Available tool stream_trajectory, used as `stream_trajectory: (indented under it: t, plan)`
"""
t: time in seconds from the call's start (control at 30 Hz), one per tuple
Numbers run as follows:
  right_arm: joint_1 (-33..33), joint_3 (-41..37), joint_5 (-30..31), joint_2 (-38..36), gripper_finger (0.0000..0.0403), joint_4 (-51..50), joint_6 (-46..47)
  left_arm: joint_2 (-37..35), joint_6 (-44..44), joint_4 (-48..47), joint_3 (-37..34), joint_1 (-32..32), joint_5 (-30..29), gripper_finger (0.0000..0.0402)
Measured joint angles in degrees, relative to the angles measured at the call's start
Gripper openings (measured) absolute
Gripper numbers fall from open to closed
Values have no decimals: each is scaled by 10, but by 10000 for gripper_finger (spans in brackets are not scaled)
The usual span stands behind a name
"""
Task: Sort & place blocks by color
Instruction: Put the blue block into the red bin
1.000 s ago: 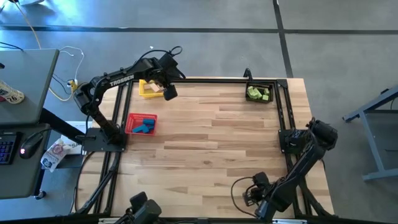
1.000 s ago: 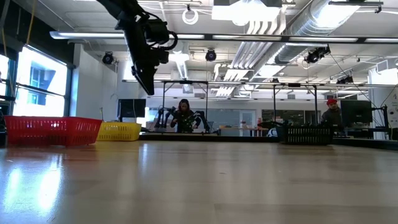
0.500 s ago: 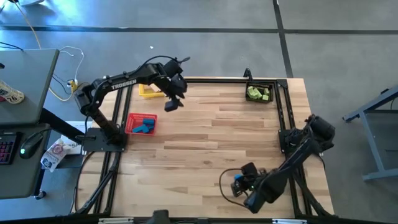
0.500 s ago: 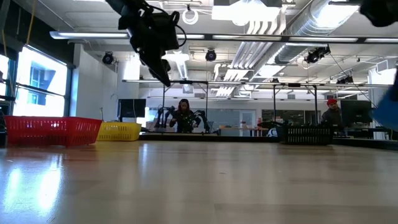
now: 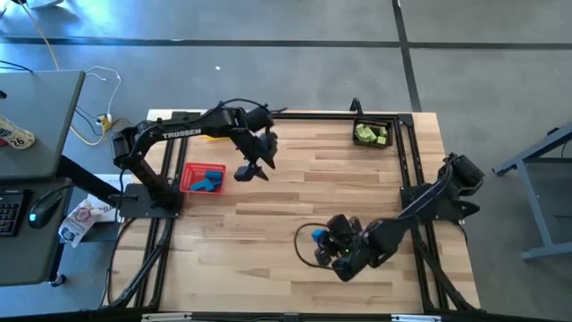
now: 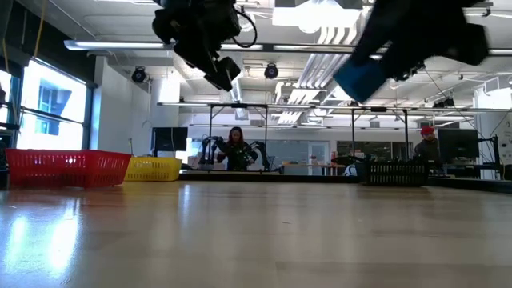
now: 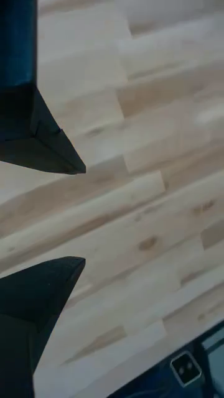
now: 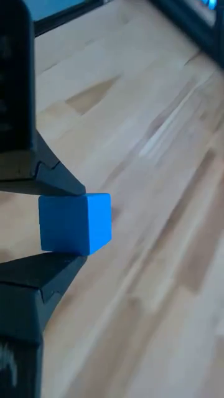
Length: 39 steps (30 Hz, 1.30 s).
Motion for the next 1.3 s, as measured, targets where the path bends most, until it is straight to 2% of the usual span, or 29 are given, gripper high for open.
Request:
stream_trajectory:
  t: [0.33,0.67,0.73,0.93,1.03,1.13,1.3]
  plan:
    - [-60,0,35,-16,103,159,-265,0,-13,15,0,-72,52,213]
    - [-79,0,46,-16,103,269,-422,0,-39,17,0,-127,48,213]
    - [-79,0,46,-16,103,295,-456,0,-54,18,0,-136,24,213]
    - [-78,0,50,-33,103,325,-541,0,-131,41,0,-174,-136,213]
    - [-78,0,55,-42,103,324,-579,0,-169,80,0,-196,-195,213]
    - [-78,0,51,-47,103,322,-606,0,-176,119,0,-215,-220,213]
    - [-79,0,50,-51,103,308,-631,0,-176,155,0,-235,-215,213]
